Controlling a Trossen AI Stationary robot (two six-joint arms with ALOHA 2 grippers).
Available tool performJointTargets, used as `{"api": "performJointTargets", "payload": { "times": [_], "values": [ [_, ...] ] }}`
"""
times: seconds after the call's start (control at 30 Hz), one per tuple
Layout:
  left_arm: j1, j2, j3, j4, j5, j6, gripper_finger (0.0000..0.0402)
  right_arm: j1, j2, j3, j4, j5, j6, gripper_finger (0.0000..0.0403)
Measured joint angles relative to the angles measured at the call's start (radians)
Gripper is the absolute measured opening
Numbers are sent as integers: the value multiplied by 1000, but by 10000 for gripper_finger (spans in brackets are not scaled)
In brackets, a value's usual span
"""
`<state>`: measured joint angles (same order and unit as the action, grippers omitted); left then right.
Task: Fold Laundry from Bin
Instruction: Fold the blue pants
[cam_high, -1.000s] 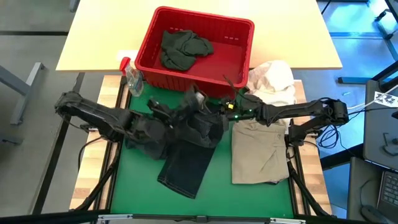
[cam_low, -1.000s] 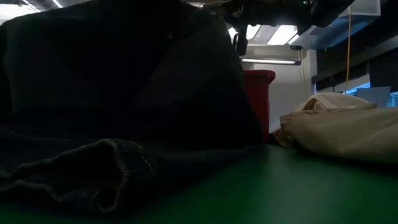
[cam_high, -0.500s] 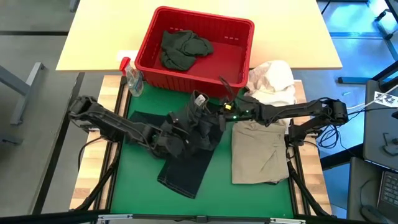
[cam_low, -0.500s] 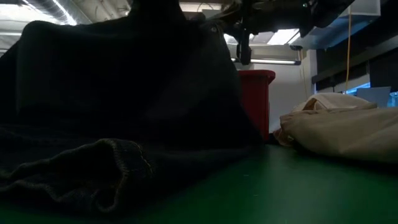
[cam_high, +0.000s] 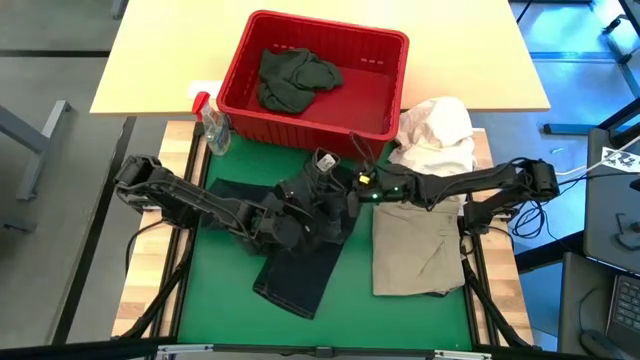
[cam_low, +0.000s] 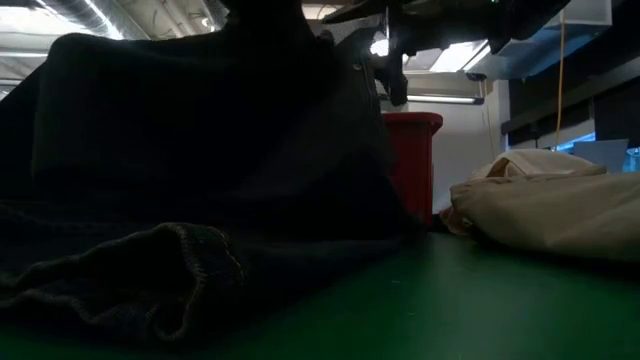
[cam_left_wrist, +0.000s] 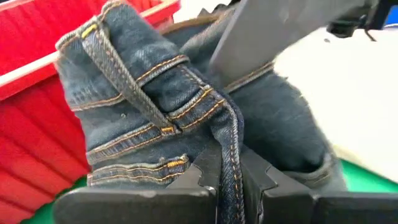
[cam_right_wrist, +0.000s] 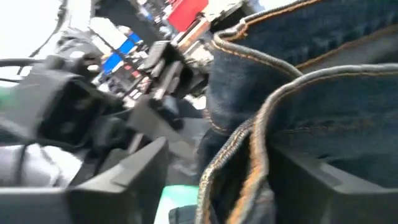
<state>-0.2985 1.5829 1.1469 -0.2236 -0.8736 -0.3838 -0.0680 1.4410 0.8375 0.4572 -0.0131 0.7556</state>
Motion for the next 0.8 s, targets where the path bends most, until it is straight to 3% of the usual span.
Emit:
{"api": "performJointTargets", "payload": {
  "times": [0.17, 0.37, 0.63, 0.8],
  "values": [
    [-1, 0, 0, 47, 28, 5, 18, 10, 18, 0, -32, 108, 7, 298],
    [-1, 12, 0, 62, 70, 4, 18, 10, 18, 0, -25, 164, 7, 294],
    [5, 58, 0, 153, 60, 79, 18, 10, 18, 0, -45, 172, 26, 224],
    [11, 57, 0, 154, 60, 80, 18, 10, 18, 0, -86, 187, -6, 130]
  ]
}}
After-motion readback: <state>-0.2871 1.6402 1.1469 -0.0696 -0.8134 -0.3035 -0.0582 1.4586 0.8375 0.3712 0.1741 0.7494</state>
